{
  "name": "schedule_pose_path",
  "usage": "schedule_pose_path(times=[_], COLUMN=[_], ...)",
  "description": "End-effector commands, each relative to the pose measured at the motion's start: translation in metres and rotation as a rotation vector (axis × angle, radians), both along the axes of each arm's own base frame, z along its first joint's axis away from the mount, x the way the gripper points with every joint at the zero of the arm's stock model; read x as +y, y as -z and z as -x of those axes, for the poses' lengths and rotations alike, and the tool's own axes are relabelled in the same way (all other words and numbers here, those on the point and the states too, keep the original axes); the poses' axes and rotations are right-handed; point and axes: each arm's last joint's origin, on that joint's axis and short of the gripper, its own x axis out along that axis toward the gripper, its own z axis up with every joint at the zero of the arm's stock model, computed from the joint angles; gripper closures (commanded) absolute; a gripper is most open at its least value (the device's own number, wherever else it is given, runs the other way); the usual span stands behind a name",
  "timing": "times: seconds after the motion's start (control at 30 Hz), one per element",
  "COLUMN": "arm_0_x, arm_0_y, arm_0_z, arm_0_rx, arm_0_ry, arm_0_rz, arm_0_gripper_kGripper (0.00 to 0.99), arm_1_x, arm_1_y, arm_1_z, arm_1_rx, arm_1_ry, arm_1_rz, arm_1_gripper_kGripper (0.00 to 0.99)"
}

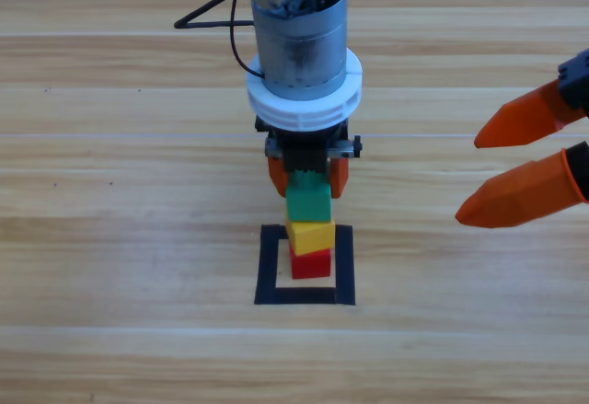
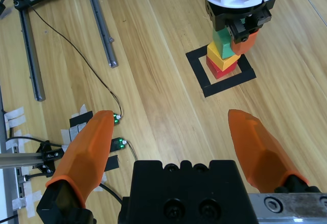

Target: Stack the blocks in the rectangular block: red at the bottom, yellow in the middle, green on top

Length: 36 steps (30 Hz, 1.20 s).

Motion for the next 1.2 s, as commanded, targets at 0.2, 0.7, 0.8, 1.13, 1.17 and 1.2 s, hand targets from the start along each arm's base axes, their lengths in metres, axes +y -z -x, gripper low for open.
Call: schedule_pose_path(times=[0.2, 0.7, 0.8, 1.13, 1.17, 1.2], arm_0_x=[-0.0105, -0.0101, -0.0106, -0.0093, -0.0088, -0.0089], arm_0_y=[0.0264, 0.0292, 0.0292, 0.0251, 0.0237, 0.0222], arm_0_z=[0.0072, 0.0074, 0.0079, 0.0087, 0.0091, 0.01], arm_0_rx=[0.053, 0.058, 0.057, 0.048, 0.047, 0.045], arm_0_ry=[0.027, 0.027, 0.027, 0.033, 0.033, 0.036], arm_0_rz=[-0.058, -0.065, -0.066, -0.064, -0.063, -0.061], arm_0_gripper_kGripper=[0.969, 0.26, 0.004, 0.0, 0.0, 0.0], arm_1_x=[-0.0118, -0.011, -0.0103, -0.0096, -0.0096, -0.0096], arm_1_y=[0.0041, 0.0051, 0.0062, 0.0067, 0.0067, 0.0067], arm_1_z=[0.0036, 0.0026, 0.0018, 0.001, 0.001, 0.001], arm_1_rx=[0.011, 0.012, 0.016, 0.016, 0.016, 0.016], arm_1_ry=[0.024, 0.024, 0.024, 0.024, 0.024, 0.024], arm_1_rz=[0.005, 0.006, 0.009, 0.009, 0.009, 0.009], arm_1_gripper_kGripper=[0.005, 0.005, 0.005, 0.005, 0.005, 0.005])
